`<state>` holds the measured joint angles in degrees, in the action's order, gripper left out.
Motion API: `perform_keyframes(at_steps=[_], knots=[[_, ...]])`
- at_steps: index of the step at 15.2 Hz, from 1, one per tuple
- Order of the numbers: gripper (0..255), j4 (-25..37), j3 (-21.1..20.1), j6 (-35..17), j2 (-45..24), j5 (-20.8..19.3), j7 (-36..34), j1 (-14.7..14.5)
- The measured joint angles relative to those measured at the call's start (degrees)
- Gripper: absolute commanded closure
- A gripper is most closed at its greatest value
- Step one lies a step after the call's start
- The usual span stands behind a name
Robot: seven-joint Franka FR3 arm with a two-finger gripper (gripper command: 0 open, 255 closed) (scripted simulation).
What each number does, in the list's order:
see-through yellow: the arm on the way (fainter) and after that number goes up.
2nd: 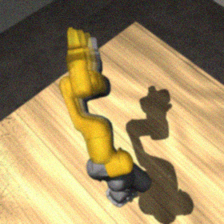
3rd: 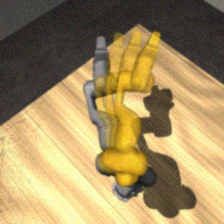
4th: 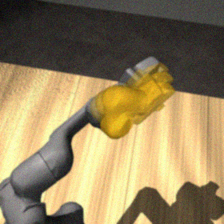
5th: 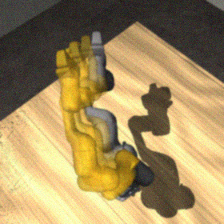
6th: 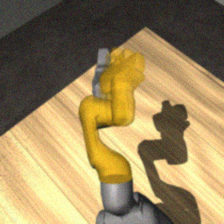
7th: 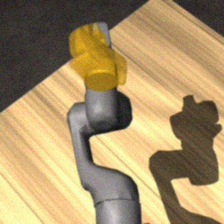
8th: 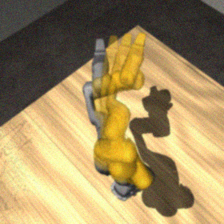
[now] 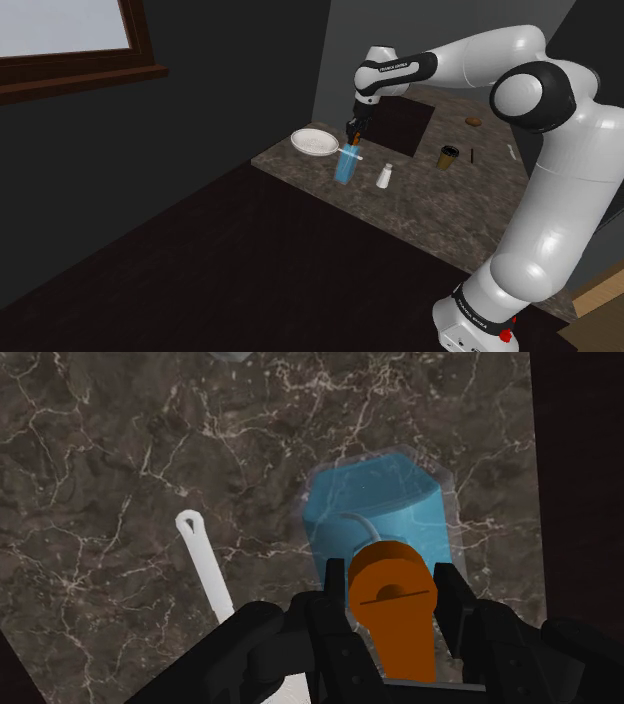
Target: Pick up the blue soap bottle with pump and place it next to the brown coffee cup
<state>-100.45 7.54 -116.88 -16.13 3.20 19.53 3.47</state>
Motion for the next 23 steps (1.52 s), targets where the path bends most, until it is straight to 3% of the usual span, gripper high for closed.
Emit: perform_keyframes(at_steps=[9,23], knots=[[255,0.2,0.0,0.3,0.1,0.0,0.0,0.0],[255,7.7,0.1,10.0,2.3,-0.5,-0.5,0.0]])
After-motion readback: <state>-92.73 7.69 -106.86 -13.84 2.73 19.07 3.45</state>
